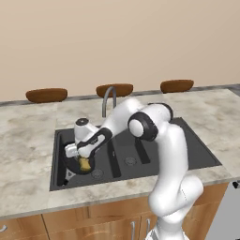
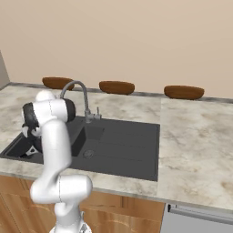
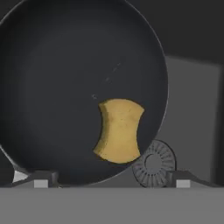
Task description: Pick the pan and sponge and place them into the sink. Then turn on the water.
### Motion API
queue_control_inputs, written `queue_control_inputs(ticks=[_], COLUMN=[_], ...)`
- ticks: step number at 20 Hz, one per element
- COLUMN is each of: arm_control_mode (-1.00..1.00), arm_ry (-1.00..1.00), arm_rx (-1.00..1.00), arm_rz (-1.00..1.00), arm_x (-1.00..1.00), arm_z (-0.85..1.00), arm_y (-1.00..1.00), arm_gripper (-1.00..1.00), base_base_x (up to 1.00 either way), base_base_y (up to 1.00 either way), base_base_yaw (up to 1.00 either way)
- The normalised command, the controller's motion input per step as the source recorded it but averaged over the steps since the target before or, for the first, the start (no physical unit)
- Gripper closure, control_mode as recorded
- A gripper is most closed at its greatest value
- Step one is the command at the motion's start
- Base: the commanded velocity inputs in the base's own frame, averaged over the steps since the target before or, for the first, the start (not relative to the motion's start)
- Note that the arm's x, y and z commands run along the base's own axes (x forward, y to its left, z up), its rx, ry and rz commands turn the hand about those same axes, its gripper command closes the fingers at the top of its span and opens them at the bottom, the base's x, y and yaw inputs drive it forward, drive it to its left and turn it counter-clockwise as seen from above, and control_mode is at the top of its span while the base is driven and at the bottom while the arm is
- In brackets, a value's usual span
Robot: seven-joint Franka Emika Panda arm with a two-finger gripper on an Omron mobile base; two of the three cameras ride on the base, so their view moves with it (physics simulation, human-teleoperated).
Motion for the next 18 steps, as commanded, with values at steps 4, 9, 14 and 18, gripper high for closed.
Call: queue_control_inputs(ticks=[4, 9, 14, 18], arm_control_mode=[-1.00, -1.00, -1.00, -1.00], arm_ry=[-0.02, -0.01, 0.03, 0.18], arm_rx=[0.00, 0.01, 0.09, 0.23], arm_rz=[0.02, 0.00, 0.00, -0.05], arm_x=[-0.97, -0.84, -0.48, -0.48], arm_z=[0.70, 0.69, 0.98, 0.84], arm_y=[-0.33, -0.67, -0.72, -0.68], arm_gripper=[-1.00, -1.00, -1.00, -1.00], base_base_x=[0.00, 0.00, 0.00, 0.00], base_base_y=[0.00, 0.00, 0.00, 0.00], base_base_yaw=[0.00, 0.00, 0.00, 0.00])
